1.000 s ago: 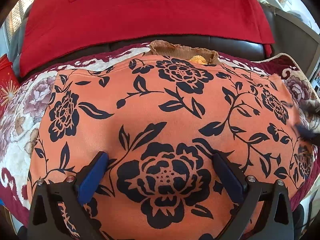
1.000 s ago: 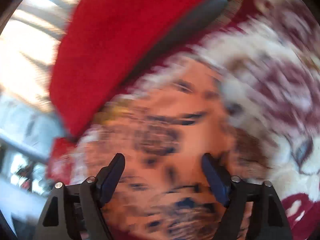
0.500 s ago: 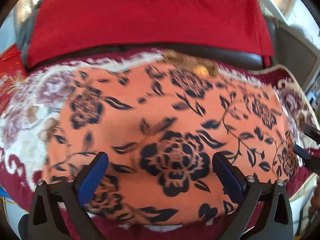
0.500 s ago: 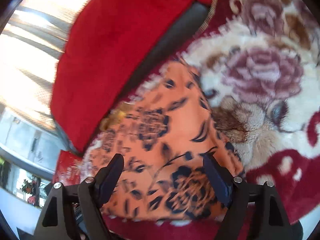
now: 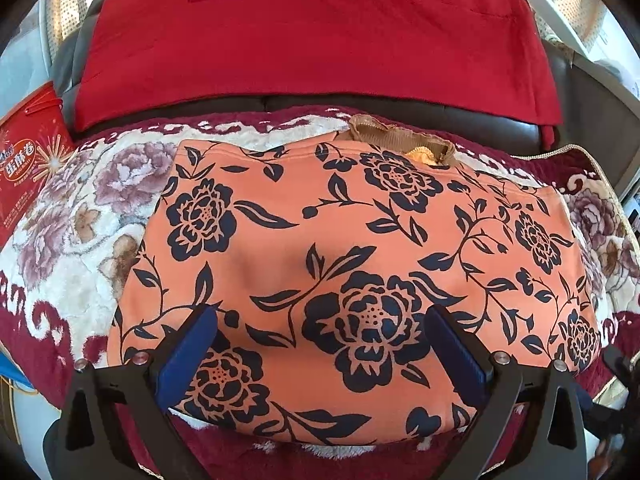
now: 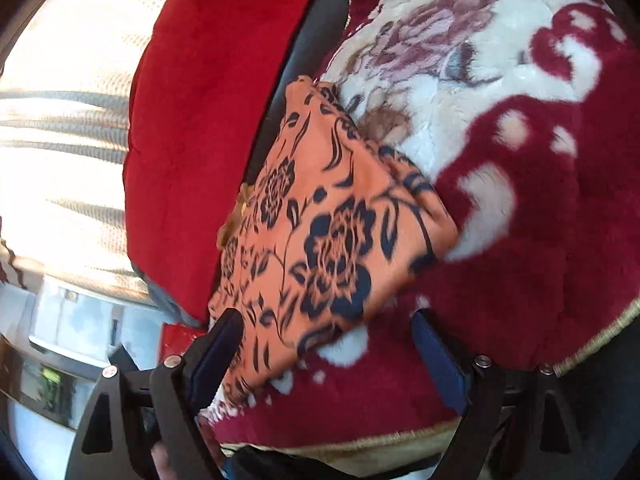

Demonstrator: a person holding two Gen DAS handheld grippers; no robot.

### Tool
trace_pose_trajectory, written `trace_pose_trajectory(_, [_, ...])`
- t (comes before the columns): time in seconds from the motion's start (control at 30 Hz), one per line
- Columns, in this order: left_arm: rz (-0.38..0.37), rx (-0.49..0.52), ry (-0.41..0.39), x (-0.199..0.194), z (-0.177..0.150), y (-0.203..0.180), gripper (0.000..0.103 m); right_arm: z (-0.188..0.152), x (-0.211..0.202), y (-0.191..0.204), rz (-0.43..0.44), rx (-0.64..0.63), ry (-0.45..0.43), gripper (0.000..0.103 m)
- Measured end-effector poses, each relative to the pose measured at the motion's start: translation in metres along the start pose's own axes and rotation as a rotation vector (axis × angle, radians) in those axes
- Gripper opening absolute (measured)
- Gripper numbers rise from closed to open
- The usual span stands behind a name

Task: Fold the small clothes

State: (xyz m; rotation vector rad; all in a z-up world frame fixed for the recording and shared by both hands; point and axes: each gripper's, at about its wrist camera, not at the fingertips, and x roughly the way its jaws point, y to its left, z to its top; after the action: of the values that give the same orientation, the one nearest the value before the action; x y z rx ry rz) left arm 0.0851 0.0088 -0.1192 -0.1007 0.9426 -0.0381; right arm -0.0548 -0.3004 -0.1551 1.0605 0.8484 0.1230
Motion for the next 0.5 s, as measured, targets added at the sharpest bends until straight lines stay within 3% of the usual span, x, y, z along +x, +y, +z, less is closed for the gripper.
trace_pose_trajectory(0.23, [0.012, 0.009, 0.02, 0.006, -0.001, 0.002, 0.103, 0.016, -0.012, 0.013, 0.023, -0.007, -0.086, 0.089])
trace_pose_trajectory(0.5, [0.015, 0.003, 0.017, 0.011, 0.005, 0.001, 0.103, 0.024, -0.018, 0.008, -0.006, -0.032, -0.093, 0.089])
